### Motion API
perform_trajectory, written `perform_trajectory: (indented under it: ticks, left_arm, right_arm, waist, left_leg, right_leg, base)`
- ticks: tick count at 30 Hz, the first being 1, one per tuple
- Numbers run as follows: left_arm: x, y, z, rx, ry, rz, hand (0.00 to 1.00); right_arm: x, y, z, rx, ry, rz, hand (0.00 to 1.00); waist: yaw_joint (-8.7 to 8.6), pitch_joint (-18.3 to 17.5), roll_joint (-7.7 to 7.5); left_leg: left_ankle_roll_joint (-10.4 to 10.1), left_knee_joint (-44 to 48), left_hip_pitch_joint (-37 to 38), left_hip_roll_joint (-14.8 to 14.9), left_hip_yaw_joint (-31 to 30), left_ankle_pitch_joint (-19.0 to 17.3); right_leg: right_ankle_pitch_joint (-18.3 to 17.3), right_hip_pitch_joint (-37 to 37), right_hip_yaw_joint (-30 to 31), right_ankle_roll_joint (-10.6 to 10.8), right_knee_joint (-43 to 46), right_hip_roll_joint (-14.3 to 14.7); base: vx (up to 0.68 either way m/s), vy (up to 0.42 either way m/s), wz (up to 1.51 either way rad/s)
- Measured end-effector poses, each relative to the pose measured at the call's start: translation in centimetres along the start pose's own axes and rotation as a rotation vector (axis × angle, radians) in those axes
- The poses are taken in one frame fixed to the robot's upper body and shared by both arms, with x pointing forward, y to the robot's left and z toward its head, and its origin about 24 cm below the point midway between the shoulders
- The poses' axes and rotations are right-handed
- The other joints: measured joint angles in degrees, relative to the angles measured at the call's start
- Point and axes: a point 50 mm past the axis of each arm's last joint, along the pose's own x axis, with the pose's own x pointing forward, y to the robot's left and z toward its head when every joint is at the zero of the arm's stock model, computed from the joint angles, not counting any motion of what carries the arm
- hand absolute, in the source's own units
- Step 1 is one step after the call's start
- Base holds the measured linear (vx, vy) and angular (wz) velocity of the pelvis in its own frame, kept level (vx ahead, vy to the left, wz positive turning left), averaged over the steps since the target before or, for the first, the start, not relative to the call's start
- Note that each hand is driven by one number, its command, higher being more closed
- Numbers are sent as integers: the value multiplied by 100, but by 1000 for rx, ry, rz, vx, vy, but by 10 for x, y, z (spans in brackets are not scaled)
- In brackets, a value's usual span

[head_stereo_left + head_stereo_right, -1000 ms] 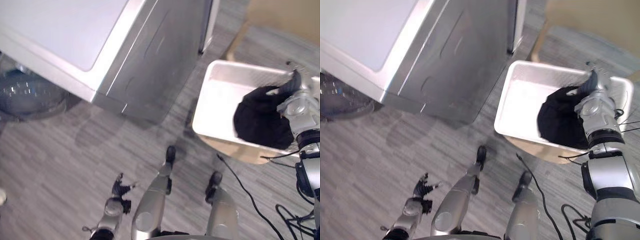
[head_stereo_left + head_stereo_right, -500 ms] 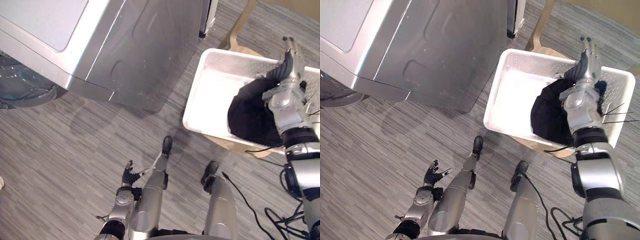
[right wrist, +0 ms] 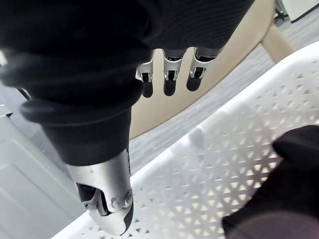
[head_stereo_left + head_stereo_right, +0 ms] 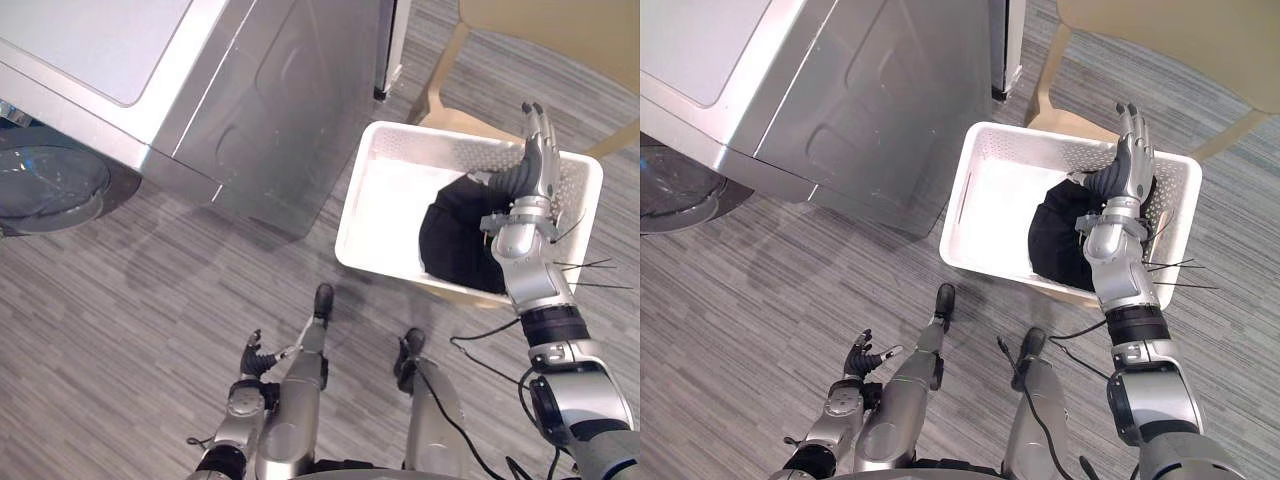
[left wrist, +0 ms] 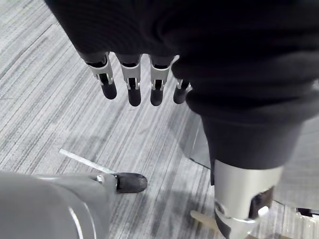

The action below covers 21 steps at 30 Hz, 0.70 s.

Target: Pick up the laundry basket with both hands and put the clothes into the washing machine.

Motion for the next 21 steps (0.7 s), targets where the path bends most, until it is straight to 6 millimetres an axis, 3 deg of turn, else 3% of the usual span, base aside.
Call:
perform_trajectory:
  ticks: [5,9,13,15,19,20,21]
  left_arm:
    - [0,4,-4,16,16,7,0]
    - [1,11,-4,30,15,19,0]
    - [5,19,0,43,2,37,0]
    - [10,20,12,38,-34,40,0]
    - [15,19,29,-3,-84,43,0]
    - [15,18,34,-10,-105,41,0]
    - [15,17,36,-14,-113,40,0]
  right_arm:
    - [-16,12,-18,-61,38,98,0]
    - [-24,31,-46,-145,145,241,0]
    - [-5,28,-52,-170,191,276,0]
    - [4,20,-57,-183,221,281,0]
    - [14,18,-51,-146,228,296,0]
    - [20,17,-44,-137,210,292,100]
    - [23,16,-41,-133,202,290,100]
  waist:
    - [-6,0,0]
    - [4,1,2]
    - [20,3,9]
    - [136,4,15]
    - [153,11,27]
    - [156,11,27]
    - [156,11,27]
  left_leg:
    - [0,-48,47,45,76,7]
    - [-28,-109,-29,94,81,31]
    - [-56,-108,-291,81,57,90]
    - [-51,-106,-509,38,-23,151]
    - [-114,-109,-753,-80,-193,198]
    - [-121,-109,-819,-97,-203,202]
    - [-122,-110,-845,-109,-201,203]
  right_leg:
    - [28,-47,117,1,-2,56]
    - [71,-166,150,-19,-25,110]
    - [68,-482,160,-19,136,88]
    - [-23,-765,128,-25,371,-10]
    - [-267,-1108,-8,-59,812,-220]
    - [-331,-1194,-31,-72,894,-258]
    - [-357,-1238,-33,-73,944,-281]
  base:
    - [-36,-35,-10]
    - [-4,-38,-7]
    - [21,-44,1]
    - [28,-51,18]
    - [13,-76,32]
    - [0,-73,18]
    - [1,-88,11]
